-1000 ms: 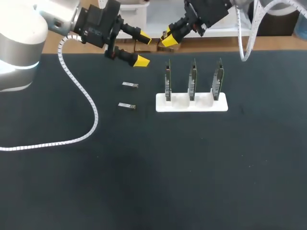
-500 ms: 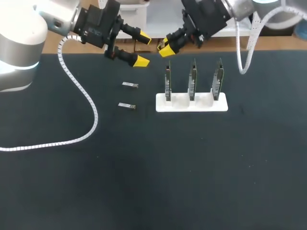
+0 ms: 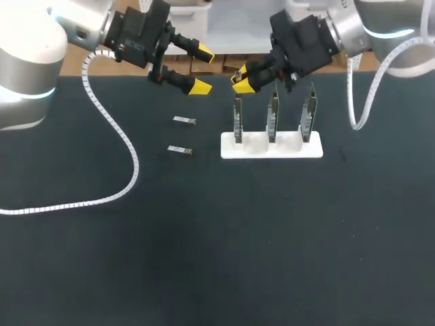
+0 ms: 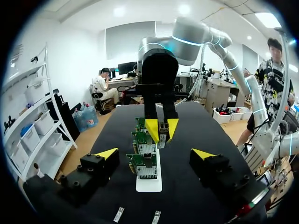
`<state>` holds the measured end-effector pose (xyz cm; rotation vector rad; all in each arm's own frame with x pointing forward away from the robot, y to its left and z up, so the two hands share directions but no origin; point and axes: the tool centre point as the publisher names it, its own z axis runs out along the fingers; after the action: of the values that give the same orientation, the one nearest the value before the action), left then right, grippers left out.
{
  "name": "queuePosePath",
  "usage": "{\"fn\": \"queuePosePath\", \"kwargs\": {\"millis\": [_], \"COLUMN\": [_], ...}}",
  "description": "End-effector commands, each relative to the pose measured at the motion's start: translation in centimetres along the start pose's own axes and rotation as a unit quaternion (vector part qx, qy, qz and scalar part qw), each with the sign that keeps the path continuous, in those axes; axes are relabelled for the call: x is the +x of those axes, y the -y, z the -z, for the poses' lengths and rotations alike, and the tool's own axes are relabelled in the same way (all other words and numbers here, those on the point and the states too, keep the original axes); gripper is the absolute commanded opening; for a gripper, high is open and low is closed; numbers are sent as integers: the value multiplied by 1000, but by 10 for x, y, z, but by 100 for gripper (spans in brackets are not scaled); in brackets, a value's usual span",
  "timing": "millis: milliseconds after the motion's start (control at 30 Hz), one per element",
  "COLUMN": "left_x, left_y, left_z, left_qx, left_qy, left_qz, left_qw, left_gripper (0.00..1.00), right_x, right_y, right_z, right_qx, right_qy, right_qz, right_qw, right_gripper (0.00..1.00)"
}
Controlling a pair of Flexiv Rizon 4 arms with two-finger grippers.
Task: Pick up the optical module with the left hand, and insert it into the network port with the right hand.
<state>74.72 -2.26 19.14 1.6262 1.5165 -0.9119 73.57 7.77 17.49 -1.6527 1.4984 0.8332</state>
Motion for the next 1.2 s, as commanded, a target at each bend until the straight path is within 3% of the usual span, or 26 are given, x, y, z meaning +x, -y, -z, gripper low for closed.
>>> {"fn": "queuePosePath", "kwargs": {"millis": [33,800,1200], "left_x": [-1,-1,-1], "left_y": [-2,-2,-2], "left_z": [0,0,0], "left_qx": [2,2,2], "left_qy": [-3,-3,-3], "left_qz": [1,1,1], "left_qw": [1000,1000,1000], "left_gripper": [100,100,100], "right_x": [-8,9,6], "right_y": [0,31,18], "right_z": [4,-7,-12], "right_qx": [32,-30,-21], "right_qy": [-5,40,46], "right_qz": [8,8,-25], "right_qw": [999,999,998], "right_gripper": [0,0,0]}}
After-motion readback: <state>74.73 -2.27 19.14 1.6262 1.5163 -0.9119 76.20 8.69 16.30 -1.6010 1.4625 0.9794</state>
